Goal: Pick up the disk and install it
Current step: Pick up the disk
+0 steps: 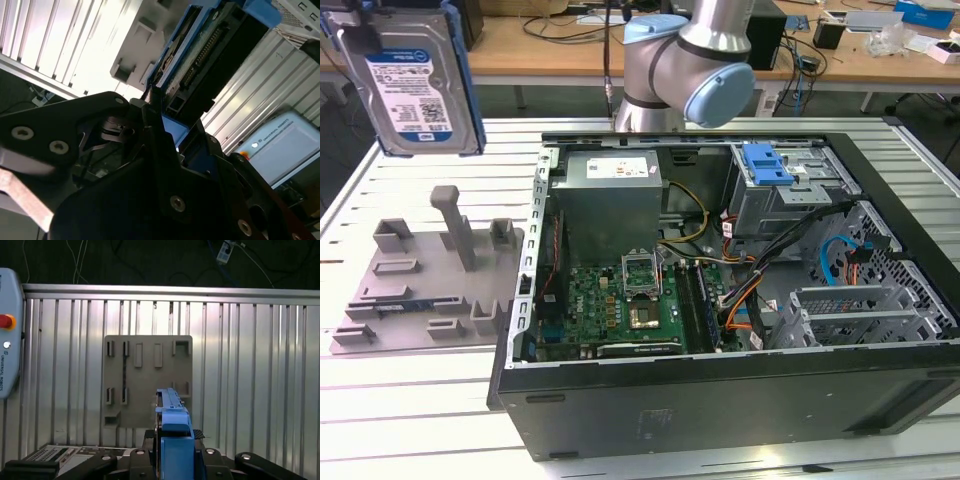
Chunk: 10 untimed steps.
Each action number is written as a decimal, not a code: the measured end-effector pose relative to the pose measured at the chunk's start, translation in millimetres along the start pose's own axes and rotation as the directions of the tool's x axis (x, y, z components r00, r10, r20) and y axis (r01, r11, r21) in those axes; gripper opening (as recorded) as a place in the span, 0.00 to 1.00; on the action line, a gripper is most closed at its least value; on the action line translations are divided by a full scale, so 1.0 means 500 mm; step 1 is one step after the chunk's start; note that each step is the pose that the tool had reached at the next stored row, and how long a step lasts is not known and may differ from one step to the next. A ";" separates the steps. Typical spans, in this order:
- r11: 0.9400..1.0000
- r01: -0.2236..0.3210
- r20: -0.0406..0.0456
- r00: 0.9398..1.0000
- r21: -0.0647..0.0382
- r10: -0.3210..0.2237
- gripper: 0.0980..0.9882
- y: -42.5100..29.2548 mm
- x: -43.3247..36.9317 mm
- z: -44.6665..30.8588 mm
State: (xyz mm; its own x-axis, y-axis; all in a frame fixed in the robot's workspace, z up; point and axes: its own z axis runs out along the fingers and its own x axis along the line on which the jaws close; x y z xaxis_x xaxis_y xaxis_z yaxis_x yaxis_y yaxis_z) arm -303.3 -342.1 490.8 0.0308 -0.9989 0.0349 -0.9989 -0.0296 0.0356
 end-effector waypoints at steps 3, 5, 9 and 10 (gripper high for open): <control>1.000 0.000 0.000 1.000 -0.003 0.000 0.30 -0.031 0.012 -0.005; 1.000 0.000 0.000 1.000 -0.005 0.000 0.30 -0.049 0.020 -0.007; 1.000 0.000 0.000 1.000 -0.009 0.000 0.30 -0.088 0.043 -0.012; 1.000 0.000 0.000 1.000 -0.010 0.000 0.30 -0.113 0.057 -0.016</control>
State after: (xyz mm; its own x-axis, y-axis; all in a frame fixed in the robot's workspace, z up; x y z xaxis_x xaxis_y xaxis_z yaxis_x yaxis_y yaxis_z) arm -245.5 -368.7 497.6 0.0312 -0.9989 0.0344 -0.9985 -0.0296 0.0460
